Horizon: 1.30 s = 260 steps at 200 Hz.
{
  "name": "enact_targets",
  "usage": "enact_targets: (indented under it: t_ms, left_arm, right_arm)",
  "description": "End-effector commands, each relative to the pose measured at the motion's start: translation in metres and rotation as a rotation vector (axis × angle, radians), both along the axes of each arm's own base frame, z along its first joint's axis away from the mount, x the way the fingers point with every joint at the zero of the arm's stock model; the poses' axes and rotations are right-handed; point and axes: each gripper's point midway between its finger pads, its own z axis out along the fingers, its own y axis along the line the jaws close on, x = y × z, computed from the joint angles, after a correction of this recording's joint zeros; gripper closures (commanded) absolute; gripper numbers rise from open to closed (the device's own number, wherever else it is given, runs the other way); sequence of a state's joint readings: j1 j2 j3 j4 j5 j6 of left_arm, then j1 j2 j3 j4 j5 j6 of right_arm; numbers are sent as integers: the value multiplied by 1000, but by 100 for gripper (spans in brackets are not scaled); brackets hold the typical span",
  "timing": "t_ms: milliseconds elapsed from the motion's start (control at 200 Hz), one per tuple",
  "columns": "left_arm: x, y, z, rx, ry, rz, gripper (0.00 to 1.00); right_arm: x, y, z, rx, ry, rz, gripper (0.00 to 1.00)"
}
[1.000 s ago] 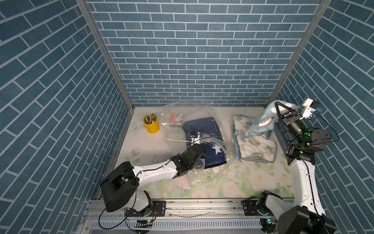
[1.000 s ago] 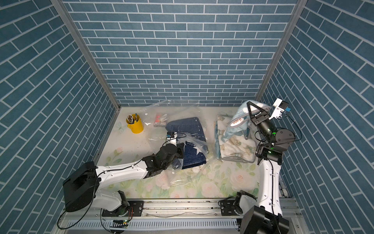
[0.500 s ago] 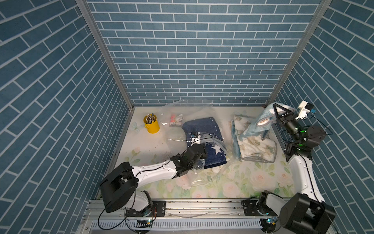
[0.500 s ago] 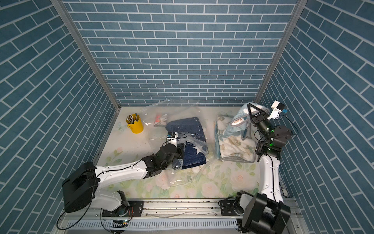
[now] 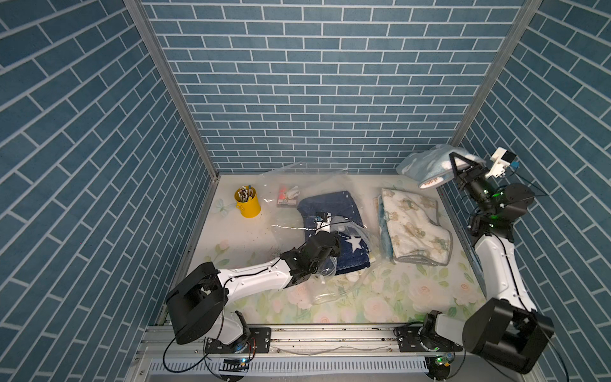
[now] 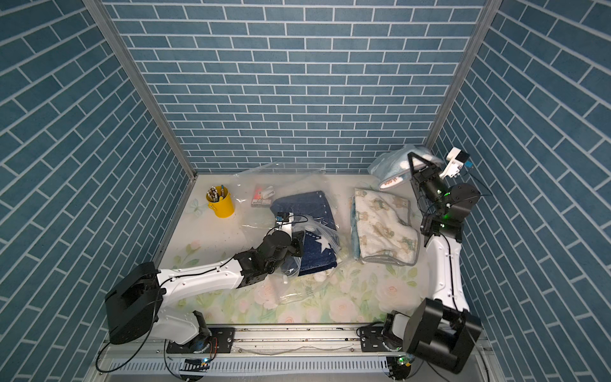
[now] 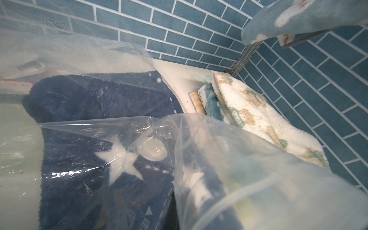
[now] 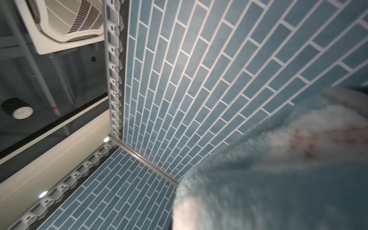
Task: Take the blanket out of the vacuum bag
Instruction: Place the blanket at the center of the board.
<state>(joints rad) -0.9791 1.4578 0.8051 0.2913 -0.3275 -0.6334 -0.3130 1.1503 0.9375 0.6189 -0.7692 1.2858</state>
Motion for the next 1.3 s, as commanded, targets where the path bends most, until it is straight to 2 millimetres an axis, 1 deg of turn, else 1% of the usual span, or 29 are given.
enact_targets:
  t_ms: [0, 10, 45, 50, 70, 90, 125, 175, 225, 300, 400, 490, 595, 675, 765, 835, 885, 960, 1075, 1130, 1165, 1220, 1255, 1295]
  left_arm:
    - [-3, 4, -1, -17, 8, -11, 100]
    - [-4, 4, -1, -19, 8, -13, 100]
    - [-5, 7, -1, -21, 9, -11, 100]
    - [-6, 7, -2, -21, 9, -11, 100]
    - [-6, 8, -1, -25, 9, -9, 100]
    - [-7, 9, -1, -28, 9, -9, 100]
    - [-9, 12, -1, -35, 9, -5, 100]
    - [-11, 15, 0, -47, 8, -1, 100]
    - [-12, 18, 2, -57, 5, 3, 100]
    - [-13, 20, 4, -67, 1, 6, 100]
    - [-14, 20, 4, -77, 0, 4, 100]
    - [-14, 19, 5, -83, 0, 0, 100]
    - [-14, 18, 6, -87, -4, -1, 100]
    - [-14, 19, 7, -88, -10, -2, 100]
    - [-14, 18, 7, -93, -12, -4, 100]
    - [-14, 17, 6, -103, -12, -8, 100]
    - [-14, 14, 5, -102, -9, -17, 100]
    - [-14, 11, 4, -90, -6, -28, 100]
    - [-14, 11, 5, -79, -13, -33, 100]
    - [-13, 12, 7, -76, -18, -30, 100]
    - [-14, 12, 8, -75, -20, -31, 100]
    - [-13, 12, 8, -75, -21, -31, 100]
    - [-13, 12, 9, -76, -22, -31, 100]
    - [-13, 12, 10, -73, -22, -33, 100]
  right_arm:
    - [-6, -12, -140, -5, 343, -121, 100]
    - [-8, -14, -151, -3, 370, -134, 100]
    - [-20, -17, -181, -6, 435, -178, 100]
    - [-21, -17, -182, -9, 434, -182, 100]
    - [-28, -20, -199, -9, 474, -211, 100]
    - [-35, -23, -210, -11, 499, -237, 100]
    - [-45, -28, -224, -18, 522, -279, 100]
    - [-57, -34, -231, -46, 530, -334, 100]
    - [-61, -35, -233, -85, 538, -345, 100]
    - [-60, -31, -236, -148, 574, -300, 100]
    - [-57, -27, -235, -158, 579, -259, 100]
    - [-57, -23, -230, -156, 566, -229, 100]
    - [-56, -19, -217, -176, 543, -203, 100]
    - [-56, -13, -207, -199, 535, -155, 100]
    - [-62, -6, -205, -226, 547, -118, 100]
    - [-66, -10, -203, -256, 543, -148, 100]
    - [-69, -10, -205, -270, 542, -154, 100]
    - [-74, -7, -217, -280, 571, -136, 100]
    - [-89, -8, -245, -309, 630, -154, 100]
    - [-96, -7, -257, -322, 658, -157, 90]
    - [-101, -11, -266, -334, 687, -180, 83]
    - [-106, -19, -272, -358, 709, -233, 65]
    - [-108, -23, -276, -370, 728, -258, 56]
    - [-110, -26, -275, -389, 731, -271, 47]
